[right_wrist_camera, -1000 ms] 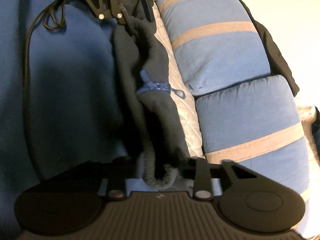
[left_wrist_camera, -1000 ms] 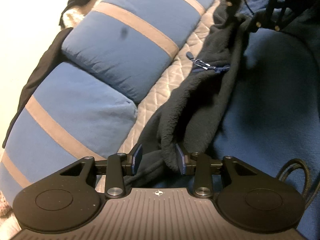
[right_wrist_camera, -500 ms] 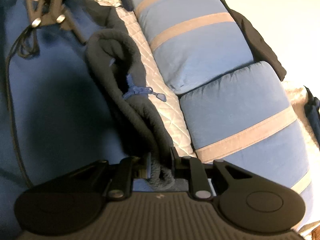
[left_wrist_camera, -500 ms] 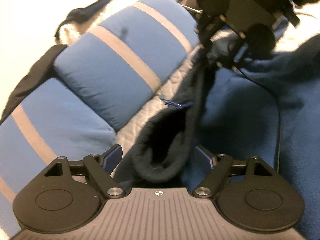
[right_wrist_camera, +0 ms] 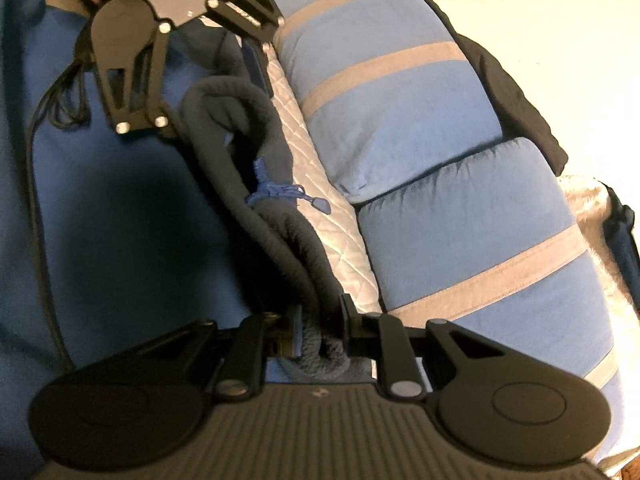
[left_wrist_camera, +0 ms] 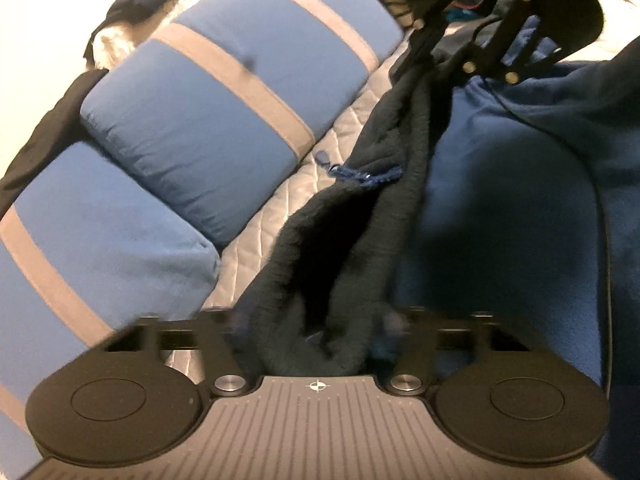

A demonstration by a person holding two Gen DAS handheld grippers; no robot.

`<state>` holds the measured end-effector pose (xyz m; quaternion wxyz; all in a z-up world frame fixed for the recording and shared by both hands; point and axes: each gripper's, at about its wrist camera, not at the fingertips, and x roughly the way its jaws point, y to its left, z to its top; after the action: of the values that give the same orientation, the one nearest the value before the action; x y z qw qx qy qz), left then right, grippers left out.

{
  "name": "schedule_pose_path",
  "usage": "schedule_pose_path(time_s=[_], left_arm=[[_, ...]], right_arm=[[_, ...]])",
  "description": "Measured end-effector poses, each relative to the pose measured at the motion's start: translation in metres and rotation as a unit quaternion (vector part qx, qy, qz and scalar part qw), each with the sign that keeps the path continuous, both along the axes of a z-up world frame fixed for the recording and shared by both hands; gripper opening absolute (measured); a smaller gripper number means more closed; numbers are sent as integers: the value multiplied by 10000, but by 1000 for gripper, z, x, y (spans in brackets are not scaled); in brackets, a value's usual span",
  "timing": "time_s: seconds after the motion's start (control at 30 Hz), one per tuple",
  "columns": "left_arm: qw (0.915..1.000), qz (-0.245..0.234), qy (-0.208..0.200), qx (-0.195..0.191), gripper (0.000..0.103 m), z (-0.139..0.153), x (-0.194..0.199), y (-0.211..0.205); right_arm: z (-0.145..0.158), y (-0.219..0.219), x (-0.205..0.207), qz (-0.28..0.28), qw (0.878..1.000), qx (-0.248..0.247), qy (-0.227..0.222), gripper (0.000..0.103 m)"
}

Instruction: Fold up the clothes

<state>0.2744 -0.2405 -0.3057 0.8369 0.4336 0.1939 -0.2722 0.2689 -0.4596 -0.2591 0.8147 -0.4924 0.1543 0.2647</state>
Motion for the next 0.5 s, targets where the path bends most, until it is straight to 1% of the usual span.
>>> schedule_pose_path(time_s=[0.03,0.07,0.13,0.23,0.27,0.3,0.33,0.37,0.43,0.5], left_arm=[[10000,27,5,14,21,0,0,0],[10000,39,40,38,18,1,-3,0],[9999,30,1,161,16,1,-8,-3],[9989,-16,-217,410,15,1,-16,-9],[9985,-24,-288,457,15,0,-18,-10],[9981,-31,-356,496,15,0,-20,-10],[9978,-27,-411,522,15,-1,-22,-10],[9974,-21,-463,544,15,-2,-24,-10],[9964,-28,-580,615,14,-3,-25,-11],[9948,-62,-717,726,14,-4,-24,-13]], right_arm=[[-1,0,-1,19,10000,-10,-5,18],[-3,-1,-2,41,10000,-19,4,18],[-5,-1,-4,77,10000,-41,19,19],[-7,0,-2,63,10000,-62,29,19],[-7,0,0,11,10000,-1,66,21],[-6,0,2,-48,9999,62,101,23],[-5,-1,5,-130,9997,133,132,38],[-4,-1,7,-211,9994,203,163,45],[-2,-1,10,-310,9987,311,251,45],[-3,0,11,-316,9985,295,324,45]])
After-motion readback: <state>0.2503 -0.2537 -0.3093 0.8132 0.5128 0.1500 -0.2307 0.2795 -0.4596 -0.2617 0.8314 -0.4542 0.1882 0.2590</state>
